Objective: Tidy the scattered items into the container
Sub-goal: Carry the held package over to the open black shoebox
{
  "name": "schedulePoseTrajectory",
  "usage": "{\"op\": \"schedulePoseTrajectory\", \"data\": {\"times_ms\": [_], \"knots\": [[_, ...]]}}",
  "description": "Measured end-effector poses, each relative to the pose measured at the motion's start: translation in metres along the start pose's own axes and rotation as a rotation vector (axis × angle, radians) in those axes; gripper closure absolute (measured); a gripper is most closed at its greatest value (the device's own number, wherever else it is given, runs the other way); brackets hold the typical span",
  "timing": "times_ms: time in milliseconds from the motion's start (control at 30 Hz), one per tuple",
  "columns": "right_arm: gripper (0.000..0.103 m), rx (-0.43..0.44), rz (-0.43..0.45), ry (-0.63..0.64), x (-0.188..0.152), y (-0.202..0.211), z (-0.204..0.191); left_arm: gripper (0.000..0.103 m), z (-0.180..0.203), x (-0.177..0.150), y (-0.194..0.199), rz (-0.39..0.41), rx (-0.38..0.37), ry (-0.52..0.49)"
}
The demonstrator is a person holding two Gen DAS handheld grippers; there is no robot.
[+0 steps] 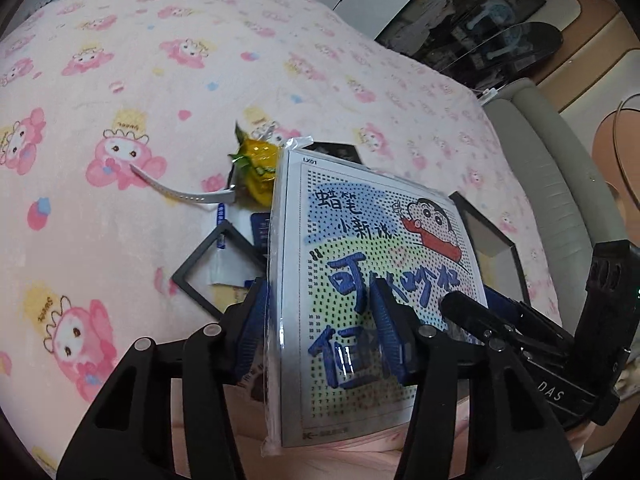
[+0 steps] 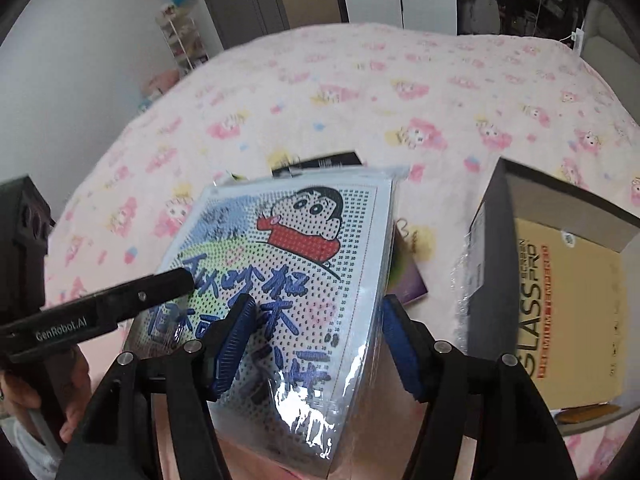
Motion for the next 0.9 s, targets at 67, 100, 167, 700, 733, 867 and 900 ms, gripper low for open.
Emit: {"op": "schedulePoseTrajectory", "data": {"times_ms": [67, 100, 167, 700, 733, 867, 900], "knots": [[0.042, 0.004, 0.018, 0.006, 0.000, 0.013, 0.002, 0.051, 0.011, -0.002, 0.010, 0.011, 0.000, -0.017], [0.042, 0.005, 0.025, 0.009, -0.001, 0.018, 0.004, 0.051, 0.016, -0.003, 0.015, 0.015, 0.000, -0.025], [0.042, 0.006, 0.037, 0.012, -0.004, 0.028, 0.010, 0.051, 0.030, -0.005, 0.019, 0.019, -0.002, -0.044], [0.042, -0.065, 0.139, -0.063, -0.016, 0.105, 0.132, 0.050, 0.172, -0.023, -0.028, -0.051, -0.105, -0.204], [0.042, -0.074, 0.144, -0.068, -0.016, 0.108, 0.140, 0.050, 0.182, -0.024, -0.032, -0.054, -0.104, -0.218], [0.042, -0.120, 0.158, -0.096, -0.023, 0.122, 0.170, 0.050, 0.213, -0.026, -0.049, -0.062, -0.106, -0.261], [0.042, -0.126, 0.158, -0.102, -0.025, 0.124, 0.177, 0.050, 0.221, -0.027, -0.053, -0.066, -0.110, -0.270]]}}
Point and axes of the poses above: each gripper's, at about its wrist camera, not at the fingertips, and y roughly against the way its jaws point, z to its right, x to its top, the point moved 6 cm from there along -y, roughly the way its jaws point, and after that the axes turned 8 degrees about y, right-handed, at the moved point
